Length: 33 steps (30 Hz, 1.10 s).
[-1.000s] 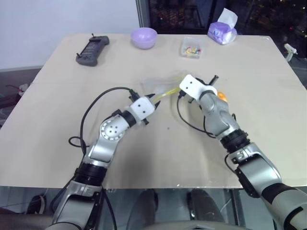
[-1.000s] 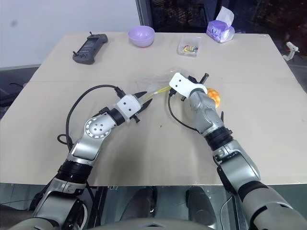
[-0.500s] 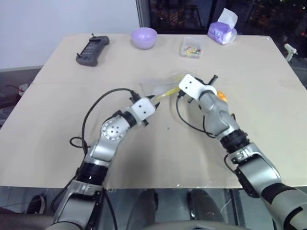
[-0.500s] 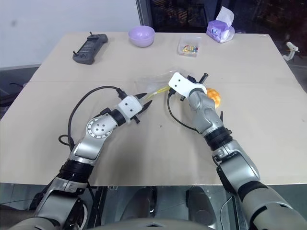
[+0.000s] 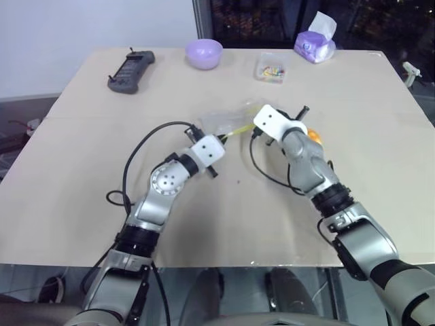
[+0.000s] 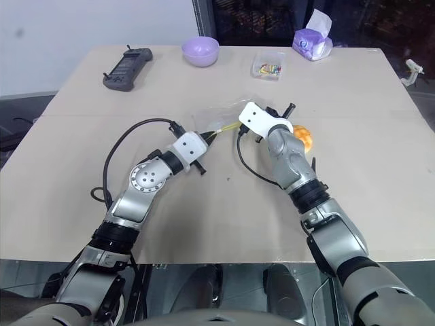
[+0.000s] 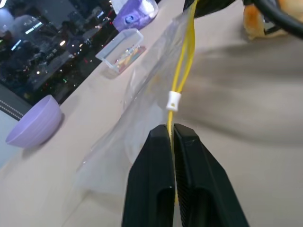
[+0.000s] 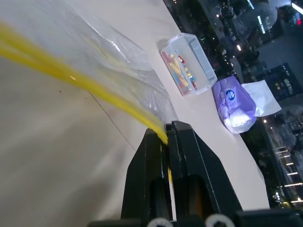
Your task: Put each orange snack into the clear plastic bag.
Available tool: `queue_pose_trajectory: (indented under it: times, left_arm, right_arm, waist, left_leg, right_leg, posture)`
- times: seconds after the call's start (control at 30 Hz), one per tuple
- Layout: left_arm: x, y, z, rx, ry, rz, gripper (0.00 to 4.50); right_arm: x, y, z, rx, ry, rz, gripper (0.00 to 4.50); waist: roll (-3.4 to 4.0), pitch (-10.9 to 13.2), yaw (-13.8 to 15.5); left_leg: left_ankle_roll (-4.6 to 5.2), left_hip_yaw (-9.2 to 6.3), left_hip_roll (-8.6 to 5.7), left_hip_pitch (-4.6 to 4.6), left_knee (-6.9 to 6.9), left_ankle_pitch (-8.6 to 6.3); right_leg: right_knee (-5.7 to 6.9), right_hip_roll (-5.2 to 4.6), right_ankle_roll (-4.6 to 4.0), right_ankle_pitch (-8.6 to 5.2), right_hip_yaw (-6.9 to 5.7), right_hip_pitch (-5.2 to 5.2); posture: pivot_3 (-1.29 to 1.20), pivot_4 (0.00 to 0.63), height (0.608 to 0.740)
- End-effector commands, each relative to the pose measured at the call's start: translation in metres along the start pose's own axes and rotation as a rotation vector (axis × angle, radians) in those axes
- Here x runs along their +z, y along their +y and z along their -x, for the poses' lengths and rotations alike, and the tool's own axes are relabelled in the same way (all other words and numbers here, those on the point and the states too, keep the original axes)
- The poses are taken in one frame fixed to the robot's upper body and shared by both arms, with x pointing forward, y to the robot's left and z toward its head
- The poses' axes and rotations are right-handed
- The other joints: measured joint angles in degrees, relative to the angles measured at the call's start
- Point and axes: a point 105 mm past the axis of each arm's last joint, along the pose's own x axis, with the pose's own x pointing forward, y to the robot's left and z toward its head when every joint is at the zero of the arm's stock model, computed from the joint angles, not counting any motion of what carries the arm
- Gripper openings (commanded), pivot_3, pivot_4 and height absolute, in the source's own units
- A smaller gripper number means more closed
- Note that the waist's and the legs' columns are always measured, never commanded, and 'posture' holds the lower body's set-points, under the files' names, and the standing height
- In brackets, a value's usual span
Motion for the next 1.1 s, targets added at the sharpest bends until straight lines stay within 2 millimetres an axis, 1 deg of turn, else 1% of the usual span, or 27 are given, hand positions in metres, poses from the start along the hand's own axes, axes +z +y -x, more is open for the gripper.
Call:
queue_pose_trajectory:
  times: [0.03, 0.1, 0.17, 0.2, 0.23, 0.27, 0.3, 0.37, 0.4, 0.5, 0.63, 0.7, 0.73, 0.77, 0.8, 0.83, 0.87, 0.93, 0.97, 1.0, 1.07, 1.1]
  left_arm:
    - [0.008, 0.005, 0.001, 0.018, -0.036, -0.025, 0.06]
    - [0.009, 0.006, 0.000, 0.020, -0.041, -0.027, 0.06]
    - [0.010, 0.006, 0.000, 0.022, -0.044, -0.027, 0.00]
    - [0.010, 0.007, 0.000, 0.024, -0.046, -0.026, 0.00]
    - [0.010, 0.007, 0.000, 0.025, -0.048, -0.024, 0.00]
    - [0.010, 0.007, 0.000, 0.026, -0.049, -0.023, 0.00]
    - [0.011, 0.007, -0.001, 0.026, -0.050, -0.021, 0.00]
    - [0.012, 0.008, -0.001, 0.026, -0.054, -0.014, 0.00]
    - [0.013, 0.008, -0.002, 0.027, -0.057, -0.011, 0.00]
    - [0.013, 0.011, -0.002, 0.035, -0.057, -0.007, 0.00]
    - [0.012, 0.013, -0.002, 0.046, -0.054, 0.005, 0.00]
    - [0.011, 0.013, -0.003, 0.052, -0.050, 0.017, 0.00]
    - [0.010, 0.013, -0.003, 0.053, -0.049, 0.019, 0.00]
    - [0.010, 0.013, -0.003, 0.053, -0.049, 0.021, 0.00]
    - [0.010, 0.013, -0.004, 0.053, -0.049, 0.022, 0.00]
    - [0.010, 0.012, -0.004, 0.051, -0.050, 0.022, 0.00]
    - [0.010, 0.011, -0.004, 0.048, -0.050, 0.022, 0.00]
    - [0.009, 0.010, -0.005, 0.044, -0.050, 0.025, 0.00]
    - [0.009, 0.009, -0.005, 0.041, -0.050, 0.025, 0.00]
    - [0.009, 0.009, -0.005, 0.039, -0.050, 0.025, 0.00]
    - [0.008, 0.009, -0.004, 0.034, -0.051, 0.024, 0.00]
    - [0.008, 0.009, -0.004, 0.032, -0.052, 0.023, 0.00]
  right_arm:
    - [0.011, -0.011, 0.003, -0.037, -0.041, -0.014, 0.00]
    - [0.009, -0.009, 0.003, -0.015, -0.031, -0.052, 0.00]
    - [0.013, -0.009, 0.006, -0.003, -0.068, -0.135, 0.62]
    - [0.014, -0.011, 0.007, -0.009, -0.076, -0.149, 0.96]
    - [0.015, -0.012, 0.008, -0.014, -0.086, -0.143, 1.22]
    - [0.016, -0.012, 0.008, -0.017, -0.089, -0.133, 1.62]
    - [0.017, -0.012, 0.008, -0.011, -0.097, -0.102, 2.15]
    - [0.017, -0.007, 0.011, 0.046, -0.116, -0.067, 2.86]
    - [0.016, -0.005, 0.014, 0.075, -0.121, -0.064, 2.86]
    - [0.010, -0.008, 0.025, 0.135, -0.134, -0.092, 2.86]
    - [0.003, -0.006, 0.049, 0.303, -0.178, -0.098, 2.86]
    - [0.006, 0.002, 0.069, 0.437, -0.234, -0.150, 2.86]
    - [0.010, 0.004, 0.077, 0.478, -0.262, -0.186, 2.86]
    - [0.014, 0.003, 0.079, 0.486, -0.279, -0.239, 2.86]
    - [0.018, 0.000, 0.079, 0.474, -0.283, -0.289, 2.35]
    - [0.022, -0.001, 0.078, 0.468, -0.283, -0.335, 2.07]
    - [0.025, -0.001, 0.077, 0.469, -0.286, -0.374, 1.69]
    - [0.037, 0.001, 0.072, 0.471, -0.287, -0.517, 0.72]
    - [0.041, 0.002, 0.068, 0.467, -0.276, -0.588, 0.34]
    - [0.044, 0.005, 0.064, 0.463, -0.262, -0.651, 0.08]
    - [0.048, 0.008, 0.057, 0.460, -0.240, -0.738, 0.08]
    - [0.050, 0.009, 0.054, 0.459, -0.233, -0.766, 0.08]
  waist:
    - [0.00, 0.0, 0.0]
    - [0.00, 0.0, 0.0]
    - [0.00, 0.0, 0.0]
    - [0.00, 0.0, 0.0]
    - [0.00, 0.0, 0.0]
    - [0.00, 0.0, 0.0]
    - [0.00, 0.0, 0.0]
    - [0.00, 0.0, 0.0]
    - [0.00, 0.0, 0.0]
    - [0.00, 0.0, 0.2]
    - [0.00, 0.0, 0.3]
    - [0.00, 0.0, 0.5]
    - [-0.01, 0.0, 0.5]
    - [-0.01, 0.0, 0.4]
    - [0.00, 0.0, 0.1]
    - [0.00, 0.0, -0.1]
    - [0.00, 0.0, -0.2]
    - [0.00, 0.0, 0.0]
    - [0.01, 0.0, 0.1]
    - [0.01, 0.0, 0.1]
    - [0.01, 0.0, 0.1]
    - [0.01, 0.0, 0.1]
  left_leg:
    - [0.00, 0.00, 0.00, 0.00, 0.00, 0.00]
    - [0.00, 0.00, 0.00, 0.00, 0.00, 0.00]
    - [0.00, 0.00, 0.00, 0.00, 0.00, 0.00]
    - [0.00, -0.01, 0.00, 0.00, 0.00, 0.00]
    - [0.00, -0.01, 0.00, 0.00, 0.00, 0.00]
    - [0.00, 0.00, 0.00, -0.01, 0.00, 0.00]
    - [0.00, 0.00, 0.00, 0.00, 0.00, 0.00]
    - [0.00, 0.00, 0.00, 0.00, 0.02, 0.00]
    - [0.00, -0.01, 0.00, 0.00, 0.02, 0.00]
    - [0.01, -0.02, 0.00, -0.01, 0.02, 0.00]
    - [0.02, -0.03, -0.02, -0.02, 0.04, -0.01]
    - [0.11, -0.04, -0.02, -0.03, 0.04, -0.07]
    - [0.21, -0.05, -0.02, -0.03, 0.04, -0.12]
    - [0.23, -0.09, -0.01, -0.03, 0.05, -0.13]
    - [0.23, -0.08, 0.01, -0.03, 0.04, -0.14]
    - [0.24, -0.07, 0.01, -0.01, 0.05, -0.14]
    - [0.24, -0.07, 0.03, 0.03, 0.05, -0.14]
    - [0.24, -0.09, 0.04, 0.06, 0.07, -0.13]
    - [0.24, -0.13, 0.04, 0.06, 0.09, -0.13]
    - [0.23, -0.13, 0.03, 0.05, 0.09, -0.13]
    - [0.20, -0.14, 0.02, 0.04, 0.10, -0.11]
    - [0.04, -0.13, 0.01, 0.02, 0.10, -0.02]
  right_leg:
    - [0.00, 0.00, 0.00, 0.00, 0.00, 0.00]
    - [0.00, 0.00, 0.00, 0.00, 0.00, 0.00]
    - [0.00, 0.00, 0.00, 0.00, 0.00, 0.00]
    - [0.00, 0.00, 0.00, 0.00, 0.00, 0.00]
    - [0.00, 0.00, 0.00, 0.00, 0.00, 0.00]
    - [0.00, 0.00, 0.00, 0.00, 0.00, 0.00]
    - [0.00, 0.00, 0.00, 0.00, 0.00, 0.00]
    - [0.01, 0.00, 0.00, 0.00, 0.00, 0.00]
    - [0.01, 0.00, 0.00, 0.00, 0.00, 0.00]
    - [-0.01, 0.00, 0.00, 0.00, -0.03, 0.01]
    - [-0.02, -0.01, 0.00, 0.00, -0.03, 0.02]
    - [-0.02, -0.01, 0.00, 0.00, -0.04, 0.04]
    - [-0.03, -0.01, 0.00, 0.00, -0.06, 0.05]
    - [-0.04, 0.00, 0.00, 0.00, -0.08, 0.06]
    - [-0.04, 0.00, 0.00, 0.00, -0.08, 0.06]
    - [0.00, 0.01, 0.00, 0.00, -0.05, 0.06]
    - [0.04, 0.03, 0.00, 0.00, -0.03, 0.06]
    - [0.10, 0.06, 0.00, 0.00, -0.05, 0.06]
    - [0.10, 0.06, 0.00, 0.00, -0.09, 0.07]
    - [0.11, 0.06, 0.00, 0.00, -0.09, 0.07]
    - [0.09, 0.06, 0.00, 0.00, -0.09, 0.06]
    - [0.08, 0.04, 0.00, 0.00, -0.08, 0.06]
  posture:
    - [0.00, 0.150, 0.740]
    - [0.00, 0.150, 0.740]
    - [0.00, 0.150, 0.740]
    - [0.00, 0.150, 0.740]
    - [0.00, 0.150, 0.740]
    - [0.00, 0.150, 0.740]
    - [0.00, 0.150, 0.740]
    - [0.00, 0.150, 0.740]
    - [0.00, 0.150, 0.740]
    - [0.00, 0.150, 0.740]
    - [0.00, 0.150, 0.740]
    - [0.00, 0.150, 0.740]
    - [0.00, 0.150, 0.740]
    - [0.00, 0.150, 0.740]
    - [0.00, 0.150, 0.740]
    - [0.00, 0.150, 0.740]
    - [0.00, 0.150, 0.740]
    - [0.00, 0.150, 0.740]
    - [0.00, 0.150, 0.740]
    - [0.00, 0.150, 0.740]
    - [0.00, 0.150, 0.740]
    - [0.00, 0.150, 0.740]
